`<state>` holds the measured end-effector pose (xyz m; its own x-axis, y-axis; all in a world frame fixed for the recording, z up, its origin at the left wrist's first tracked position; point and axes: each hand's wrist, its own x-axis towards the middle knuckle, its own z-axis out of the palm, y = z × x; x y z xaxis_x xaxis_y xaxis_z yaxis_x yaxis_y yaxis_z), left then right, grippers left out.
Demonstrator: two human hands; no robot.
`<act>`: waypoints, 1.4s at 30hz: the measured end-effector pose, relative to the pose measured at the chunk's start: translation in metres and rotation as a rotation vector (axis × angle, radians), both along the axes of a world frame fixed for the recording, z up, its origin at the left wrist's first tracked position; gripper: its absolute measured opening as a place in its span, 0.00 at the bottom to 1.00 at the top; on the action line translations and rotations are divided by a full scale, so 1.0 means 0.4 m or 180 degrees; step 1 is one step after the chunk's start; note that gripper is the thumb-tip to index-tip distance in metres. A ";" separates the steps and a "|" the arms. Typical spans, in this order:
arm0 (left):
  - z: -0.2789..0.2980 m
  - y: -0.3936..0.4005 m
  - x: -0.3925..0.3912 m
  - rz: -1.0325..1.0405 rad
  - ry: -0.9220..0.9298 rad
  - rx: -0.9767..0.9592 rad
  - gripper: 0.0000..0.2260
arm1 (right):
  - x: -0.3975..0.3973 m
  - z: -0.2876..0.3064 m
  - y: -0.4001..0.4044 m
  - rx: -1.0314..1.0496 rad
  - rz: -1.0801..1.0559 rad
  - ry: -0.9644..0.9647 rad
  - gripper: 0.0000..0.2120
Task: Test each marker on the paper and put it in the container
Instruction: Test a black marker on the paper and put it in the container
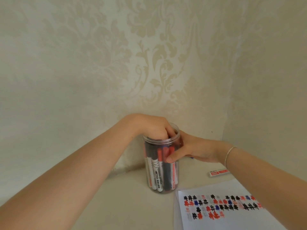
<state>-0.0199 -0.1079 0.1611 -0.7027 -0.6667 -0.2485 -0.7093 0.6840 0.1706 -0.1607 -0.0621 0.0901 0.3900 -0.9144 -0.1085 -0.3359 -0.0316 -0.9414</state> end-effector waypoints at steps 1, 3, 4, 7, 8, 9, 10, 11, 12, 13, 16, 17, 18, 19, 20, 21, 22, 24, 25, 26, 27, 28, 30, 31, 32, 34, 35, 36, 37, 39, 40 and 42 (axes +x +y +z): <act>0.000 0.003 -0.005 -0.0019 -0.0100 0.0009 0.13 | 0.004 -0.001 0.001 -0.0089 -0.0008 -0.0094 0.38; 0.004 0.007 -0.020 -0.0048 -0.0327 -0.0022 0.15 | 0.006 -0.003 0.001 -0.0221 -0.0044 -0.0198 0.36; 0.007 0.011 -0.027 -0.0069 -0.0441 -0.0044 0.15 | 0.004 -0.006 0.002 -0.0287 -0.0069 -0.0201 0.36; 0.011 0.016 -0.041 -0.0084 -0.0657 -0.0030 0.15 | -0.004 -0.019 0.004 -0.0547 -0.0277 -0.0091 0.39; 0.010 0.019 -0.042 -0.0103 -0.0718 -0.0031 0.14 | -0.006 -0.024 0.005 -0.0654 -0.0371 0.0002 0.40; 0.009 0.022 -0.043 -0.0153 -0.0783 -0.0076 0.13 | -0.006 -0.028 0.007 -0.0752 -0.0446 0.0103 0.41; 0.007 0.025 -0.044 -0.0227 -0.0853 -0.0163 0.13 | -0.006 -0.031 0.011 -0.0824 -0.0509 0.0191 0.42; 0.006 0.029 -0.044 -0.0302 -0.0927 -0.0275 0.13 | -0.006 -0.035 0.014 -0.0873 -0.0564 0.0244 0.44; 0.004 0.034 -0.044 -0.0374 -0.0980 -0.0381 0.13 | -0.007 -0.039 0.017 -0.0907 -0.0605 0.0266 0.45; 0.004 0.041 -0.041 -0.0433 -0.1002 -0.0459 0.13 | -0.007 -0.042 0.022 -0.0932 -0.0626 0.0270 0.47; 0.003 0.062 -0.023 -0.0617 -0.0901 -0.0643 0.13 | -0.007 -0.050 0.039 -0.1019 -0.0625 0.0281 0.49; 0.001 0.068 -0.015 -0.0665 -0.0854 -0.0704 0.13 | -0.006 -0.052 0.046 -0.1043 -0.0619 0.0292 0.48; -0.001 0.074 -0.007 -0.0701 -0.0825 -0.0757 0.14 | -0.003 -0.055 0.052 -0.1058 -0.0621 0.0303 0.47; -0.004 0.079 -0.001 -0.0716 -0.0806 -0.0794 0.14 | 0.000 -0.057 0.058 -0.1077 -0.0624 0.0304 0.46; -0.005 0.085 0.006 -0.0715 -0.0780 -0.0811 0.14 | 0.005 -0.060 0.064 -0.1110 -0.0633 0.0316 0.46; -0.006 0.092 0.013 -0.0707 -0.0739 -0.0815 0.14 | 0.010 -0.064 0.070 -0.1164 -0.0652 0.0352 0.46; -0.005 0.101 0.021 -0.0713 -0.0685 -0.0831 0.14 | 0.016 -0.067 0.075 -0.1243 -0.0683 0.0403 0.46; -0.004 0.125 0.035 -0.0735 -0.0555 -0.0954 0.10 | 0.025 -0.075 0.084 -0.1435 -0.0768 0.0499 0.44; -0.008 0.135 0.042 -0.0727 -0.0475 -0.1045 0.09 | 0.028 -0.079 0.088 -0.1525 -0.0820 0.0537 0.44; -0.015 0.145 0.047 -0.0691 -0.0398 -0.1125 0.10 | 0.030 -0.082 0.092 -0.1600 -0.0873 0.0571 0.43; -0.023 0.153 0.051 -0.0636 -0.0323 -0.1203 0.12 | 0.032 -0.086 0.095 -0.1663 -0.0915 0.0596 0.44; -0.032 0.159 0.054 -0.0588 -0.0232 -0.1270 0.12 | 0.032 -0.089 0.098 -0.1703 -0.0933 0.0611 0.45; -0.044 0.159 0.058 -0.0533 0.0008 -0.1344 0.08 | 0.032 -0.092 0.102 -0.1732 -0.0925 0.0626 0.46; -0.045 0.157 0.060 -0.0499 0.0140 -0.1351 0.07 | 0.031 -0.094 0.103 -0.1742 -0.0926 0.0626 0.46; -0.044 0.154 0.061 -0.0438 0.0246 -0.1350 0.07 | 0.031 -0.097 0.103 -0.1750 -0.0936 0.0620 0.46; -0.044 0.153 0.060 -0.0313 0.0350 -0.1392 0.07 | 0.032 -0.100 0.102 -0.1762 -0.0967 0.0594 0.46; -0.045 0.156 0.057 -0.0298 0.0369 -0.1448 0.06 | 0.033 -0.101 0.102 -0.1761 -0.0974 0.0588 0.46; -0.047 0.159 0.056 -0.0294 0.0403 -0.1480 0.05 | 0.034 -0.102 0.101 -0.1756 -0.0977 0.0586 0.46; -0.048 0.161 0.055 -0.0282 0.0488 -0.1455 0.04 | 0.033 -0.101 0.101 -0.1752 -0.0980 0.0584 0.45; -0.050 0.162 0.061 -0.0143 0.0792 -0.1158 0.05 | 0.028 -0.102 0.101 -0.1750 -0.1011 0.0567 0.45; -0.049 0.161 0.065 -0.0065 0.0959 -0.0964 0.06 | 0.025 -0.103 0.101 -0.1755 -0.1041 0.0550 0.45; -0.043 0.154 0.070 0.0009 0.1138 -0.0703 0.09 | 0.020 -0.107 0.099 -0.1741 -0.1083 0.0499 0.46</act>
